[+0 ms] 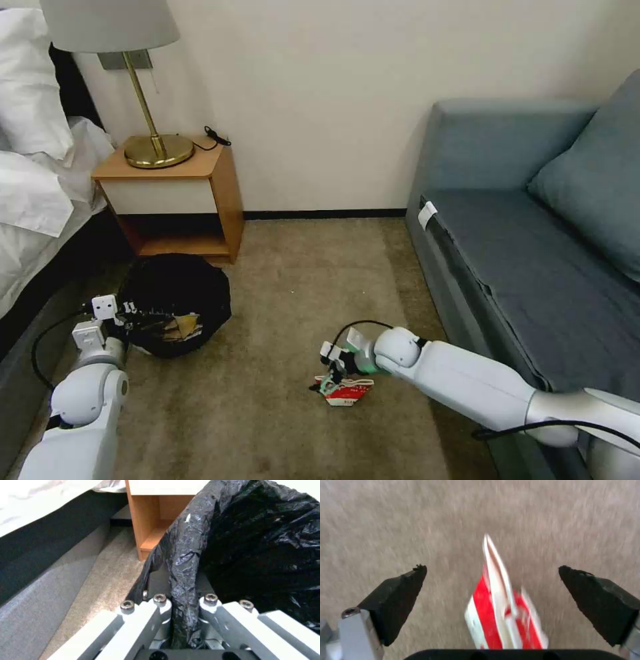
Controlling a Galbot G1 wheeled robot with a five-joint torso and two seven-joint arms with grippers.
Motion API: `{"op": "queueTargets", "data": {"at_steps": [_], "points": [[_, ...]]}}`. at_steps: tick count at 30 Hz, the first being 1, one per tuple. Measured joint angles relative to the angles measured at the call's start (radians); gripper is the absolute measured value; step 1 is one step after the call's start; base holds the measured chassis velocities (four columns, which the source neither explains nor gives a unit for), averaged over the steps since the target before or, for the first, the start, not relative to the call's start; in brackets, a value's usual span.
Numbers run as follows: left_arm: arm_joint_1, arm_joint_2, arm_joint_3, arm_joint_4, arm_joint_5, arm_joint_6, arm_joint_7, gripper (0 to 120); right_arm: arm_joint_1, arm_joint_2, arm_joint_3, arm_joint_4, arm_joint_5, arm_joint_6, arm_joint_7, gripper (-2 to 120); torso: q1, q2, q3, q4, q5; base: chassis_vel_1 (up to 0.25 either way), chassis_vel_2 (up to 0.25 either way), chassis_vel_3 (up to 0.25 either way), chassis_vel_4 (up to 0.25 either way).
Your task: Pick up the trash bin, then pick up the garbage on the floor and place it into the trash bin.
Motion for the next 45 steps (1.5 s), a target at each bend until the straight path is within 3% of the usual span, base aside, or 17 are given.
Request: {"op": "queueTargets", "data": {"at_steps": [7,9,11,13,15,17,18,33,40,45], "points": [[-0.011,-0.007,0.007,0.01,0.006,-0.001,0.0,4,-0.023,0.0,0.021,-0.047,-0.03,0.01,-0.016,96,0.0,0.0,0.0,0.0,-0.0002,0.0,0.0,0.0,0.0],[-0.015,-0.012,0.009,0.015,0.008,-0.002,0.001,4,-0.041,0.007,0.037,-0.068,-0.055,0.019,-0.041,85,0.0,0.0,0.0,0.0,-0.0002,0.0,0.0,0.0,0.0],[-0.015,-0.012,0.009,0.016,0.008,-0.003,0.001,4,-0.045,0.008,0.04,-0.07,-0.06,0.02,-0.047,83,0.0,0.0,0.0,0.0,-0.0002,0.0,0.0,0.0,0.0],[-0.015,-0.012,0.009,0.018,0.008,-0.004,0.001,4,-0.059,0.012,0.047,-0.084,-0.08,0.023,-0.063,70,0.0,0.0,0.0,0.0,-0.0002,0.0,0.0,0.0,0.0],[-0.015,-0.012,0.008,0.019,0.008,-0.005,0.001,4,-0.064,0.016,0.053,-0.094,-0.089,0.027,-0.067,65,0.0,0.0,0.0,0.0,-0.0002,0.0,0.0,0.0,0.0],[-0.014,-0.012,0.008,0.019,0.008,-0.006,0.001,4,-0.065,0.019,0.057,-0.1,-0.093,0.028,-0.068,61,0.0,0.0,0.0,-0.0001,-0.0002,0.0,0.0,0.0,0.0],[-0.013,-0.011,0.007,0.021,0.007,-0.009,0.001,4,-0.066,0.026,0.063,-0.113,-0.096,0.032,-0.068,54,0.0,0.0,0.0,0.0,-0.0001,0.0,0.0,0.0,0.0],[0.0,-0.022,0.006,0.013,0.015,-0.011,0.0,4,-0.068,0.037,0.078,-0.124,-0.103,0.047,-0.068,1,0.0,0.0,0.0,0.0,-0.0003,0.0,0.0,0.0,0.0],[-0.006,-0.022,0.006,0.004,0.021,-0.008,-0.002,4,-0.068,0.039,0.091,-0.111,-0.103,0.057,-0.066,0,0.0,0.0,0.0,0.0,-0.0003,0.0,0.0,0.0,0.0],[-0.015,-0.018,0.006,0.01,0.018,-0.009,-0.001,4,-0.036,0.108,0.154,-0.107,-0.07,0.109,-0.041,0,0.0,0.0,0.0,-0.0004,-0.0004,0.0,0.0,0.0,0.0]]}}
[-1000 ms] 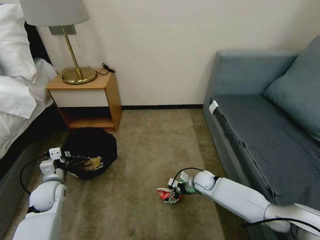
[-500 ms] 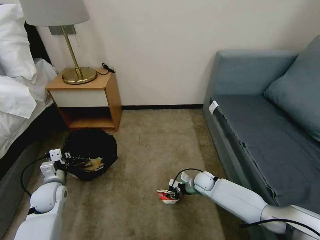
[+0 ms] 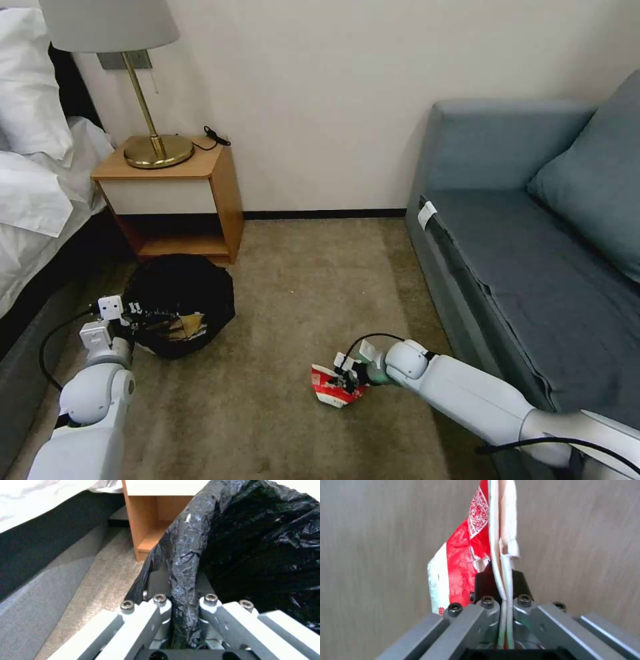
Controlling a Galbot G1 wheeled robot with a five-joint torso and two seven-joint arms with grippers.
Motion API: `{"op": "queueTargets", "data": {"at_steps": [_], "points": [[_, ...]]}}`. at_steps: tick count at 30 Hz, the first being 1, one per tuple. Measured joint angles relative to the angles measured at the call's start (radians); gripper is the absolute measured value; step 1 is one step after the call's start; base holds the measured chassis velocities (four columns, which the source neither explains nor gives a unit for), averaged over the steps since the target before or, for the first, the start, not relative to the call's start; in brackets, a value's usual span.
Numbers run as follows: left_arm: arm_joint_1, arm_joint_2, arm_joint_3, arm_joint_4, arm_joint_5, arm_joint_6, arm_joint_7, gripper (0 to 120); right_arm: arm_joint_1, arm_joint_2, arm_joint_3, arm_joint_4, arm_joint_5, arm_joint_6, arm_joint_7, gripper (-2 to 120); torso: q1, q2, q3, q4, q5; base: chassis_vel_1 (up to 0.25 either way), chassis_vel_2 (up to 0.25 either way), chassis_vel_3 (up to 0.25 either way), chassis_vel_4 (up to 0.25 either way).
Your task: Pick up the trash bin, then pick up the garbage on the floor and place it into the trash bin.
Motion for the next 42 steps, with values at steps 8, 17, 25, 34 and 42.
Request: {"op": "queueTargets", "data": {"at_steps": [8,17,25,34,42], "points": [[0.001,-0.004,0.008,-0.019,0.012,0.0,0.007,4,0.167,0.144,0.076,0.037,0.139,0.037,0.073,0,0.0,0.0,0.0,0.0006,-0.0004,0.0,0.0,0.0,0.0],[-0.003,-0.017,0.021,-0.047,0.027,0.005,0.016,4,0.301,0.312,-0.01,0.031,0.378,0.116,0.166,0,0.0,0.0,0.0,0.0007,-0.0001,0.0,0.0,0.0,0.0],[0.028,-0.034,0.028,-0.079,0.03,0.005,0.017,4,0.303,0.413,-0.077,-0.086,0.359,0.136,0.209,0,0.0,0.0,0.0,0.0005,-0.0002,0.0,0.0,0.0,0.0],[0.044,-0.044,0.032,-0.101,0.031,0.003,0.017,4,0.276,0.421,-0.112,-0.096,0.325,0.129,0.309,20,0.0,0.0,0.0,0.0002,0.0,0.0,0.0,0.0,0.0],[0.046,-0.051,0.031,-0.109,0.032,0.003,0.012,4,0.268,0.405,-0.108,-0.071,0.296,0.119,0.332,51,0.0,0.0,0.0,0.0003,0.0001,0.0,0.0,0.0,0.0]]}}
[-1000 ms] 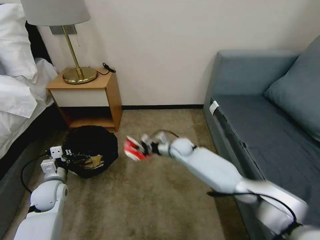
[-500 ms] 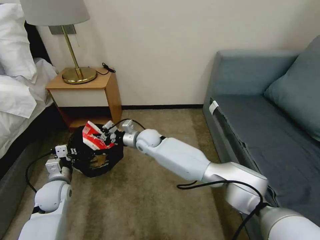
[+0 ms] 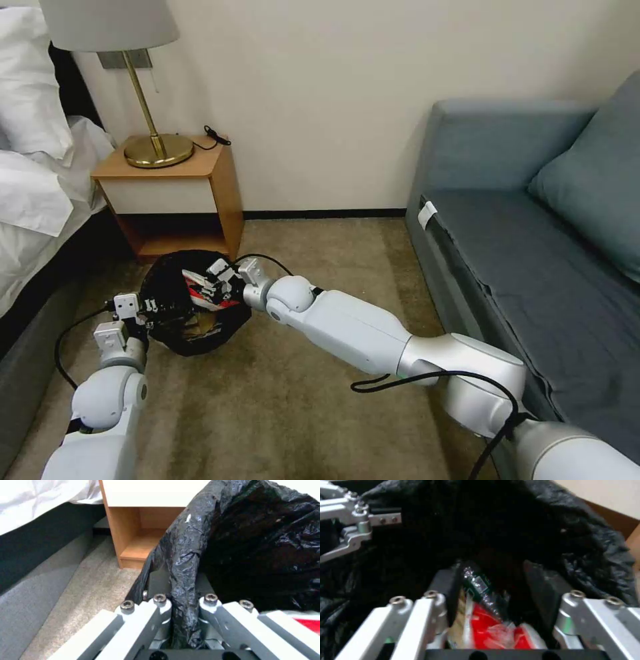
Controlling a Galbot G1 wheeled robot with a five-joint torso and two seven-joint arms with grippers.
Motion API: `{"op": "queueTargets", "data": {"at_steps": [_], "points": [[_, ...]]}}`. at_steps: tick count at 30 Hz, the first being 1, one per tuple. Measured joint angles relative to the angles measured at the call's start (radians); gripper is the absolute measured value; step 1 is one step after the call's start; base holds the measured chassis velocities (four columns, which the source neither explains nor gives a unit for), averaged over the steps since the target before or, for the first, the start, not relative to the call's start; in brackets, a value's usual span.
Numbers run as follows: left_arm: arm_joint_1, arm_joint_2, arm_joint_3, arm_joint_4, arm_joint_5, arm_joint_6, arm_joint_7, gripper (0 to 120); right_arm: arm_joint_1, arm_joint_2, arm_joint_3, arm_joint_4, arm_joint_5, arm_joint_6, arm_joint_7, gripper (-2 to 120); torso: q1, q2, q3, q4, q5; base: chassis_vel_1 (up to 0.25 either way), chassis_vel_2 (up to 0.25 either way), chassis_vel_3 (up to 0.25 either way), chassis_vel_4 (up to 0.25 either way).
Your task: Pick up the trash bin, then pick up the garbage on the floor and place it into the trash bin.
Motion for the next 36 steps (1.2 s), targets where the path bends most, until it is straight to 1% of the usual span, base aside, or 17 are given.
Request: {"op": "queueTargets", "data": {"at_steps": [6,8,9,12,13,14,15,16,17,19,20,22,26,30,33,34,36], "points": [[0.008,-0.004,-0.006,-0.005,-0.003,0.0,-0.006,4,-0.001,-0.038,0.042,0.043,-0.001,-0.009,0.018,73,0.0,0.0,0.0,0.0002,0.0,0.0,0.0,0.0,0.0],[0.01,-0.009,-0.014,-0.005,-0.021,-0.002,-0.031,4,-0.004,-0.07,0.076,0.062,-0.003,-0.009,0.031,82,0.0,0.0,0.0,0.0001,0.0001,0.0,0.0,0.0,0.0],[0.01,-0.009,-0.014,-0.005,-0.021,-0.002,-0.031,4,-0.004,-0.07,0.076,0.062,-0.003,-0.009,0.031,82,0.0,0.0,0.0,0.0001,0.0001,0.0,0.0,0.0,0.0],[0.017,-0.022,-0.03,-0.008,-0.101,0.009,-0.1,4,-0.016,-0.122,0.132,0.07,-0.03,-0.006,0.036,95,0.0,0.0,0.0,0.0,0.0002,0.0,0.0,0.0,0.0],[0.017,-0.022,-0.03,-0.008,-0.101,0.009,-0.1,4,-0.016,-0.122,0.132,0.07,-0.03,-0.006,0.036,95,0.0,0.0,0.0,0.0,0.0002,0.0,0.0,0.0,0.0],[0.02,-0.028,-0.035,-0.011,-0.143,0.017,-0.131,4,-0.023,-0.138,0.147,0.073,-0.037,-0.005,0.037,98,0.0,0.0,0.0,-0.0001,0.0002,0.0,0.0,0.0,0.0],[0.021,-0.042,-0.043,-0.013,-0.213,0.034,-0.195,4,-0.039,-0.165,0.163,0.081,-0.046,-0.003,0.038,99,0.0,0.0,0.0,-0.0002,0.0003,0.0,0.0,0.0,0.0],[0.018,-0.054,-0.048,-0.009,-0.258,0.047,-0.239,4,-0.052,-0.182,0.171,0.09,-0.053,-0.001,0.038,99,0.0,0.0,0.0,0.0,0.0002,0.0,0.0,0.0,0.0],[0.018,-0.054,-0.048,-0.009,-0.258,0.047,-0.239,4,-0.052,-0.182,0.171,0.09,-0.053,-0.001,0.038,99,0.0,0.0,0.0,0.0,0.0002,0.0,0.0,0.0,0.0],[0.007,-0.073,-0.056,0.02,-0.4,0.069,-0.334,4,-0.097,-0.209,0.191,0.113,-0.073,0.001,0.038,100,0.0,0.0,0.0,-0.0001,0.0004,0.0,0.0,0.0,0.0],[0.007,-0.073,-0.056,0.02,-0.4,0.069,-0.334,4,-0.097,-0.209,0.191,0.113,-0.073,0.001,0.038,100,0.0,0.0,0.0,-0.0001,0.0004,0.0,0.0,0.0,0.0],[0.001,-0.076,-0.055,0.056,-0.505,0.071,-0.381,4,-0.143,-0.213,0.228,0.119,-0.103,0.006,0.038,100,0.0,0.0,0.0,0.0,-0.0001,0.0,0.0,0.0,0.0],[-0.017,-0.076,-0.059,0.092,-0.582,0.046,-0.417,4,-0.186,-0.202,0.258,0.114,-0.127,0.013,0.035,100,0.0,0.0,0.0,0.0003,0.0008,0.0,0.0,0.0,0.0],[-0.028,-0.073,-0.06,0.106,-0.615,0.038,-0.434,4,-0.2,-0.2,0.26,0.11,-0.135,0.018,0.032,100,0.0,0.0,0.0,0.0005,0.0009,0.0,0.0,0.0,0.0],[-0.029,-0.064,-0.055,0.114,-0.604,0.039,-0.423,15,-0.209,-0.198,0.261,0.102,-0.138,0.023,0.028,100,0.0,0.0,0.0,0.0002,0.0001,0.0,0.0,0.0,0.0],[-0.029,-0.064,-0.055,0.114,-0.604,0.039,-0.423,15,-0.209,-0.198,0.261,0.102,-0.138,0.023,0.028,100,0.0,0.0,0.0,0.0002,0.0001,0.0,0.0,0.0,0.0],[-0.026,-0.061,-0.054,0.114,-0.562,0.045,-0.405,20,-0.212,-0.198,0.261,0.1,-0.138,0.024,0.028,100,0.0,0.0,0.0,-0.0002,-0.0003,0.0,0.0,0.0,0.0]]}}
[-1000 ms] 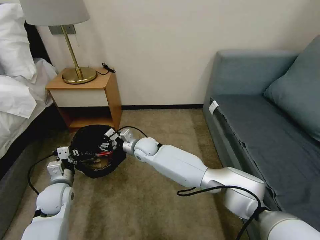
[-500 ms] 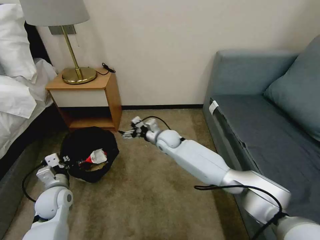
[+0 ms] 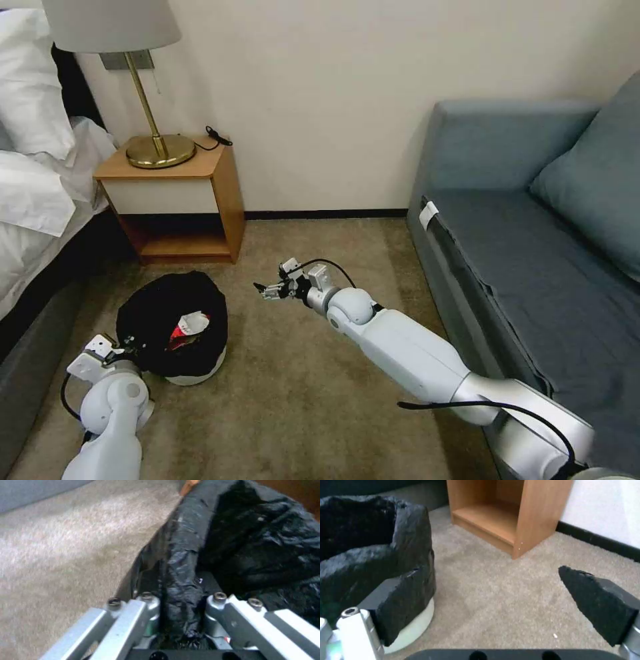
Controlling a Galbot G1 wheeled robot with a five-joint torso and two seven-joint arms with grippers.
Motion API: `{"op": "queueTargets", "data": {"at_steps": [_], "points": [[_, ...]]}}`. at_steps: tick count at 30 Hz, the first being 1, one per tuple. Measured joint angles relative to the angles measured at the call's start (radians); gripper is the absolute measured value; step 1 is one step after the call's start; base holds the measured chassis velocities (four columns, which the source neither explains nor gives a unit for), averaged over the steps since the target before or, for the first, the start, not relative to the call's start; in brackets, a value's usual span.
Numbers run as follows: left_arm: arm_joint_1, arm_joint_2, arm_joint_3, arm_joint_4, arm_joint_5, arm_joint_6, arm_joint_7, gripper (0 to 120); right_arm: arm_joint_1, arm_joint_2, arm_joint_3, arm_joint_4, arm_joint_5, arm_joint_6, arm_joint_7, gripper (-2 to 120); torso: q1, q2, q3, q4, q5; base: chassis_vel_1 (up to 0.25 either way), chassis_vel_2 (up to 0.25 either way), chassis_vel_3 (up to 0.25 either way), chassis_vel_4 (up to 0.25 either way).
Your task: Pick up the trash bin, then pick up the garbage on the floor and place it into the trash bin.
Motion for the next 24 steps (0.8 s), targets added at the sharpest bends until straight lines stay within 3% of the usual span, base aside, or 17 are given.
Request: {"op": "queueTargets", "data": {"at_steps": [3,4,6,8,10,12,14,19,21,24], "points": [[0.015,0.008,0.002,0.001,0.211,-0.018,0.062,35,-0.002,-0.003,0.0,-0.005,0.026,0.029,-0.02,100,0.0,0.0,0.0,0.0001,-0.0002,0.0,0.0,0.0,0.0],[0.015,0.008,0.002,0.001,0.211,-0.018,0.062,35,-0.002,-0.003,0.0,-0.005,0.026,0.029,-0.02,100,0.0,0.0,0.0,0.0001,-0.0002,0.0,0.0,0.0,0.0],[0.029,0.021,0.003,-0.02,0.353,-0.04,0.102,48,-0.002,-0.001,0.008,-0.015,0.033,0.049,-0.024,100,0.0,0.0,0.0,0.0003,0.0,0.0,0.0,0.0,0.0],[0.033,0.025,0.003,-0.027,0.376,-0.045,0.11,50,-0.002,0.001,0.013,-0.017,0.034,0.052,-0.023,100,0.0,0.0,0.0,0.0003,0.0001,0.0,0.0,0.0,0.0],[0.05,0.046,0.002,-0.057,0.481,-0.076,0.156,63,-0.003,0.007,0.044,-0.019,0.048,0.057,-0.01,100,0.0,0.0,0.0,0.0003,0.0003,0.0,0.0,0.0,0.0],[0.054,0.052,0.002,-0.062,0.497,-0.085,0.167,65,-0.003,0.008,0.053,-0.019,0.054,0.058,-0.003,100,0.0,0.0,0.0,0.0003,0.0002,0.0,0.0,0.0,0.0],[0.07,0.078,0.007,-0.08,0.585,-0.119,0.21,77,-0.013,0.008,0.096,-0.013,0.082,0.058,0.036,100,0.0,0.0,0.0,0.0004,0.0003,0.0,0.0,0.0,0.0],[0.071,0.096,0.02,-0.097,0.665,-0.183,0.253,91,-0.038,0.006,0.171,0.002,0.117,0.056,0.051,100,0.0,0.0,0.0,0.0005,0.0003,0.0,0.0,0.0,0.0],[0.05,0.103,0.045,-0.102,0.724,-0.211,0.271,98,-0.066,0.007,0.235,0.004,0.143,0.056,0.055,100,0.0,0.0,0.0,0.0005,0.0005,0.0,0.0,0.0,0.0],[0.023,0.103,0.072,-0.092,0.74,-0.221,0.278,100,-0.09,0.008,0.275,0.008,0.185,0.069,0.061,100,0.0,0.0,0.0,0.0001,0.0006,0.0,0.0,0.0,0.0]]}}
